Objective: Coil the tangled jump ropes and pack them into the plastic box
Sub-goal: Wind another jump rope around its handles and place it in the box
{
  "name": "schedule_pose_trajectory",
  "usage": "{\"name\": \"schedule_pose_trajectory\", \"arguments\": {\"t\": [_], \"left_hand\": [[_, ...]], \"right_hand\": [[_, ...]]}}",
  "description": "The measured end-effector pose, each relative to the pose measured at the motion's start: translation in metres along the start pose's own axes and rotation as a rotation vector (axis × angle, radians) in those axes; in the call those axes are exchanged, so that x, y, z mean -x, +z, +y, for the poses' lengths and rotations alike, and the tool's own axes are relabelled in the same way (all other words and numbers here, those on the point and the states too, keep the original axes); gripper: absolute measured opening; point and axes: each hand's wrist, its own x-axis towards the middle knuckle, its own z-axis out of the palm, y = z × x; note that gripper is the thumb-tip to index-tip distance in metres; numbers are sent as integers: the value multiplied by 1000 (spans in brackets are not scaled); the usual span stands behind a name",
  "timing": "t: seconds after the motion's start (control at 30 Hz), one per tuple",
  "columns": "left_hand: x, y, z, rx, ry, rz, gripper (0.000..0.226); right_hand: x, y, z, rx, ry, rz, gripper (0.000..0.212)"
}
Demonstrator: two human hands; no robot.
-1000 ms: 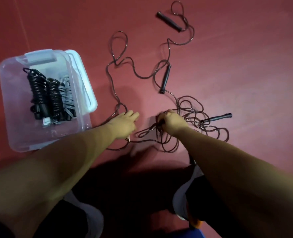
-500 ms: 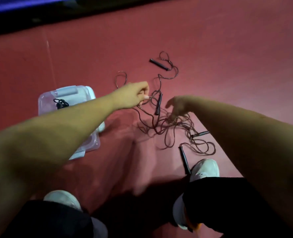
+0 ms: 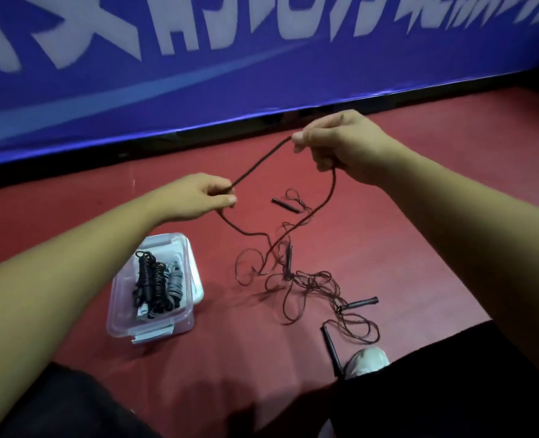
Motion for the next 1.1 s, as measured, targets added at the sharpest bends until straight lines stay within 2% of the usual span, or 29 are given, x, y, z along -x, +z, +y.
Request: {"name": "schedule_pose_trajectory", "arguments": {"t": [0.13,0.23,0.33,0.4,0.47,0.53,0.57,0.63,0.7,0.77,0.83,0.93,1.0,1.03,1.1], "left_hand": [[14,-18,14,246,7,192,15],[18,-22,30,347,53,191,16],[19,-25,38,494,47,216,15],[22,-30,36,749,-29,257,15],[23,-31,31,963,-80,243,13],[21,-26,32,891,-96,210,13],[20,-22,36,807,-77,190,11],[18,-15,45,648,-8,152,7],[16,-14,51,539,49,118,10],[15,-17,51,471,64,63,12],[14,-20,48,407,54,22,13],[14,-22,45,433,81,-53,15],[14,-24,44,464,118,-106,21],[14,-26,44,466,142,-104,21],[9,-27,44,474,146,-17,22]], "right_hand": [[16,-5,-12,307,-11,42,25],[21,-4,-6,540,81,-30,24],[16,-8,6,572,117,45,29],[12,-16,11,525,100,149,34],[14,-22,14,497,105,131,32],[20,-17,12,512,143,9,24],[21,-12,11,484,171,-37,27],[20,-1,10,358,219,-62,46],[13,7,9,299,195,-15,69],[6,8,8,406,103,70,93],[5,8,5,494,15,76,101],[9,16,5,449,-43,-97,74],[12,24,5,405,-69,-153,42],[14,27,3,399,-103,-156,26],[14,27,-1,352,-165,-142,18]]}}
